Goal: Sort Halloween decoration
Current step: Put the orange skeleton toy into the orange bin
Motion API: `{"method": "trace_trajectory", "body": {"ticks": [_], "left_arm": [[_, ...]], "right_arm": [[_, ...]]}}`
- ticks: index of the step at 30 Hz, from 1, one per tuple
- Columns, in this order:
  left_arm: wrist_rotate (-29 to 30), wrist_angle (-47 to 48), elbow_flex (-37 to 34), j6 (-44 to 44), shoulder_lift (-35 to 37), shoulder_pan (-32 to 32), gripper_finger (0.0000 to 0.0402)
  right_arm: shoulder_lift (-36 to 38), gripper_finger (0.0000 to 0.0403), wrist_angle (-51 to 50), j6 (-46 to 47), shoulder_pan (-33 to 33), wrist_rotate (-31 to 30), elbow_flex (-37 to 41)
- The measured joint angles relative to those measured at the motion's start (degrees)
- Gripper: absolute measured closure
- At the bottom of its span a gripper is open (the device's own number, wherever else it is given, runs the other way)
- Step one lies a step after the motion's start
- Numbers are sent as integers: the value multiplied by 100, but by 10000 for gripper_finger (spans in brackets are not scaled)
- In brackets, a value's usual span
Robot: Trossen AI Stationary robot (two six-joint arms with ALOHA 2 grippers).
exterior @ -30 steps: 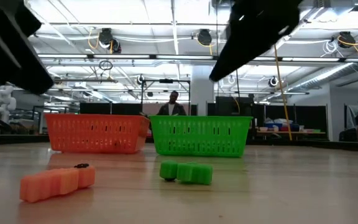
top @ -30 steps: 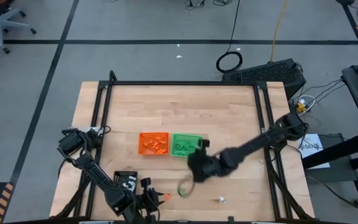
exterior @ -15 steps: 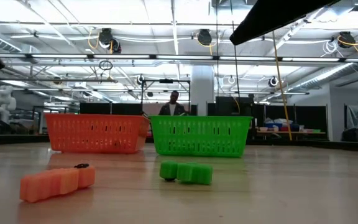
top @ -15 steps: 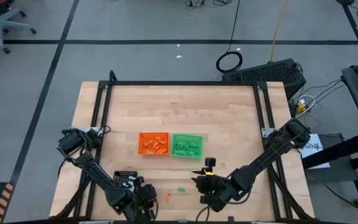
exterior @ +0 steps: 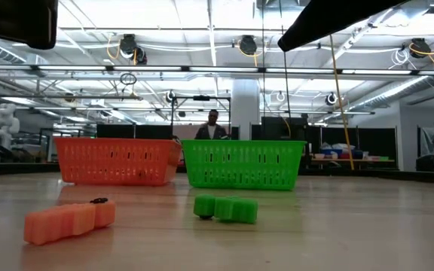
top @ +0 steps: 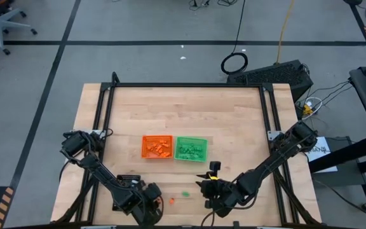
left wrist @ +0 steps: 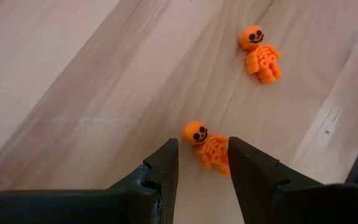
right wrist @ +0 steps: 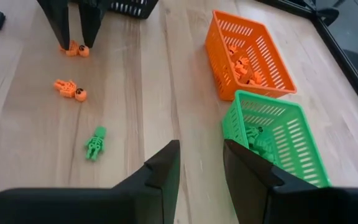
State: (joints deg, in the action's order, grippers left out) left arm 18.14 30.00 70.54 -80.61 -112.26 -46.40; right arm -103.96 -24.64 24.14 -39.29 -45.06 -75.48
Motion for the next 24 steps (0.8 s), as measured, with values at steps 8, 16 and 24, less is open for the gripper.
{"method": "trace_trajectory", "body": {"ticks": [8,16,24], "left_arm": [[-8,-84,0,-286,1,53,272],[53,-293,0,302,1,69,322],[72,-395,0,628,1,69,395]], "right_arm": [[0,296,0,-59,0,2,0],[0,296,2,-103,-21,4,0],[0,296,4,-103,-22,4,0]]}}
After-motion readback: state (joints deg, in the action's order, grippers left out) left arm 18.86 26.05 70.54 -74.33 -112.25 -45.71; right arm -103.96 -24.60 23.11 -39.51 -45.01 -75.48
